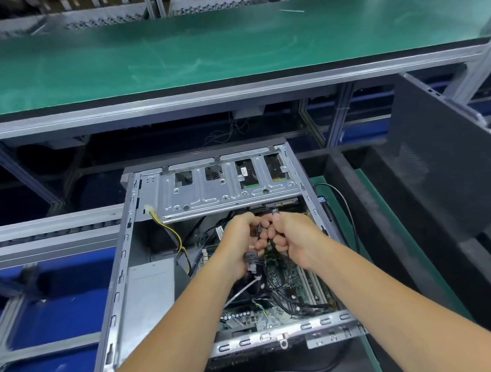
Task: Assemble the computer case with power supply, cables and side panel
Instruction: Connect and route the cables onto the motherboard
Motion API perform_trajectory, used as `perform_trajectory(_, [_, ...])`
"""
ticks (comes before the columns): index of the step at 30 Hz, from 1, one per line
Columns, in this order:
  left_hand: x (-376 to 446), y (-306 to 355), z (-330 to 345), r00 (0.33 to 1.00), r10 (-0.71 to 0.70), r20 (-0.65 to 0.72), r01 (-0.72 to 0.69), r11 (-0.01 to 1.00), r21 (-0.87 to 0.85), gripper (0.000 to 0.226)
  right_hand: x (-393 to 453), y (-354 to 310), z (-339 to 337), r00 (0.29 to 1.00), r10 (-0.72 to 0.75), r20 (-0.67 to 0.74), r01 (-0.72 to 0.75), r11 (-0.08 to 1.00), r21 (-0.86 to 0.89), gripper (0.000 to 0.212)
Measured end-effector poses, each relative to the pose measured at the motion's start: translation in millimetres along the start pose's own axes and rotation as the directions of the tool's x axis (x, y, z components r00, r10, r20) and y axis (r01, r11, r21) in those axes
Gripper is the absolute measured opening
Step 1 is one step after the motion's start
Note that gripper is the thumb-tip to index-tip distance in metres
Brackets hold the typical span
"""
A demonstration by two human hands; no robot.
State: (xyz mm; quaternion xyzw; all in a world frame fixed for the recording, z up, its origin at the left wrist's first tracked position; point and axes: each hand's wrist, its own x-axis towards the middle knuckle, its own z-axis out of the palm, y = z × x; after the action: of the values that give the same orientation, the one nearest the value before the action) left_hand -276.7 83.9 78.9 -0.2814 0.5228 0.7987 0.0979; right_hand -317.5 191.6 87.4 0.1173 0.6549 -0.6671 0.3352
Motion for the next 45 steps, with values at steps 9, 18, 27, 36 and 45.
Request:
perform_trajectory(9, [1,0,1,1.000,0.009,0.007,-0.009,1.000,0.004,0.017,0,2,1,0.991,-0.077,-0.107,0.083,0.995,0.050,0.032])
perform_trajectory(18, [-2,1,3,1.000,0.005,0.022,-0.004,1.000,-0.012,0.015,-5,-4,0,0.989,-0.058,-0.134,0.051,0.997,-0.052,0.031])
perform_trajectory(27, [-1,1,5,1.000,0.002,0.008,-0.002,1.000,-0.021,0.016,-3,-6,2,0.987,-0.029,-0.156,0.031,1.000,0.006,0.031])
perform_trajectory(36, [0,0,6,1.000,0.015,0.024,-0.016,1.000,0.008,0.012,-1,-1,10,0.962,-0.095,-0.254,0.091,0.995,-0.027,0.030])
perform_trajectory(45, [1,0,4,1.000,0.017,0.022,-0.018,0.999,0.029,0.014,1,-3,9,0.969,-0.042,-0.243,0.043,0.999,-0.002,0.031])
